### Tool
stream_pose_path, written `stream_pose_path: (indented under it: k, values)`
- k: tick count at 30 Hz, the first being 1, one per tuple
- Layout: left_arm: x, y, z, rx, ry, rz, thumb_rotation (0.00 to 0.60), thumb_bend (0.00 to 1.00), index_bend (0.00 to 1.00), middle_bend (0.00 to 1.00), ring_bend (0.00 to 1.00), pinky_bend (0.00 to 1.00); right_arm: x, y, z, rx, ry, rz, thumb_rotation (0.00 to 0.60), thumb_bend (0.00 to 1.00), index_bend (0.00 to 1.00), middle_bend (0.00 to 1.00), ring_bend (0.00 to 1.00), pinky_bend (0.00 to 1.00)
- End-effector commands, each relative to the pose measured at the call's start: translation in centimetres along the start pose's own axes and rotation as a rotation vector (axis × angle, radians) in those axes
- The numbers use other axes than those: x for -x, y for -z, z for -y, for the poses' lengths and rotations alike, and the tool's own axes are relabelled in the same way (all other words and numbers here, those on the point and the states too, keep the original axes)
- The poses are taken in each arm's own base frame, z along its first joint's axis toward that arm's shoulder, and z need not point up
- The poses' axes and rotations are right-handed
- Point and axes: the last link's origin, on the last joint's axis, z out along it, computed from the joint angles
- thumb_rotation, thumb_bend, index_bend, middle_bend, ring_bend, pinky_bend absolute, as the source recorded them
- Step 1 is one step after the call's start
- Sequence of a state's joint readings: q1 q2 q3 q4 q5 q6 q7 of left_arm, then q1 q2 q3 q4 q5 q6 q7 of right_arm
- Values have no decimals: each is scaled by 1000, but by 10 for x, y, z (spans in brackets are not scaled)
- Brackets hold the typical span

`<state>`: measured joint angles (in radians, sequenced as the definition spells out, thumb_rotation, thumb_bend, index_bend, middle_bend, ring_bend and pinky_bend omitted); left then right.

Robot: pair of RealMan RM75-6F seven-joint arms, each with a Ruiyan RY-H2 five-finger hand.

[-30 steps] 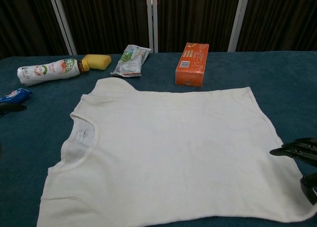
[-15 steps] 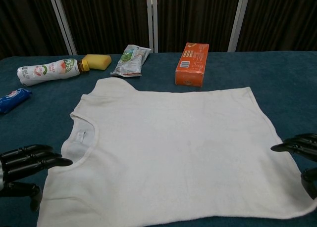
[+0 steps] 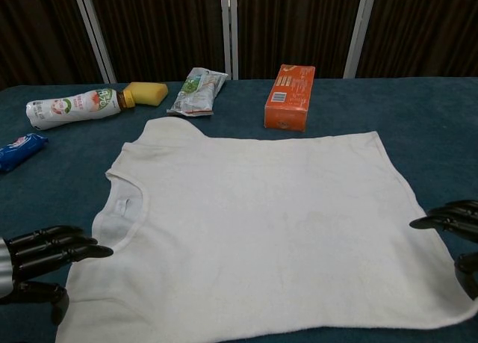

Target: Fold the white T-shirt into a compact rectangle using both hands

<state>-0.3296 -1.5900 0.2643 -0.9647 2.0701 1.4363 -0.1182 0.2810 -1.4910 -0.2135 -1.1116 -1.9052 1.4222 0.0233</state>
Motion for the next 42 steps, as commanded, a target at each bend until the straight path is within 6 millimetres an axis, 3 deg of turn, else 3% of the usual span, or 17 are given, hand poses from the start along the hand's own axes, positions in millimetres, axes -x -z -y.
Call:
stream_pose_path:
  k: [1, 22, 42]
  values:
    - [1, -2, -1, 2, 3, -5, 600, 305, 462, 0, 0, 0, -1, 0, 0, 2, -2, -3, 600, 510, 710, 75, 0, 0]
    - [13, -20, 0, -9, 1, 16, 600, 308, 470, 0, 0, 0, -1, 0, 0, 2, 0, -6, 600, 519, 711, 75, 0, 0]
    - [15, -28, -4, -4, 11, 23, 600, 462, 492, 0, 0, 0, -3, 0, -1, 1, -4, -13, 600, 525, 711, 76, 0, 0]
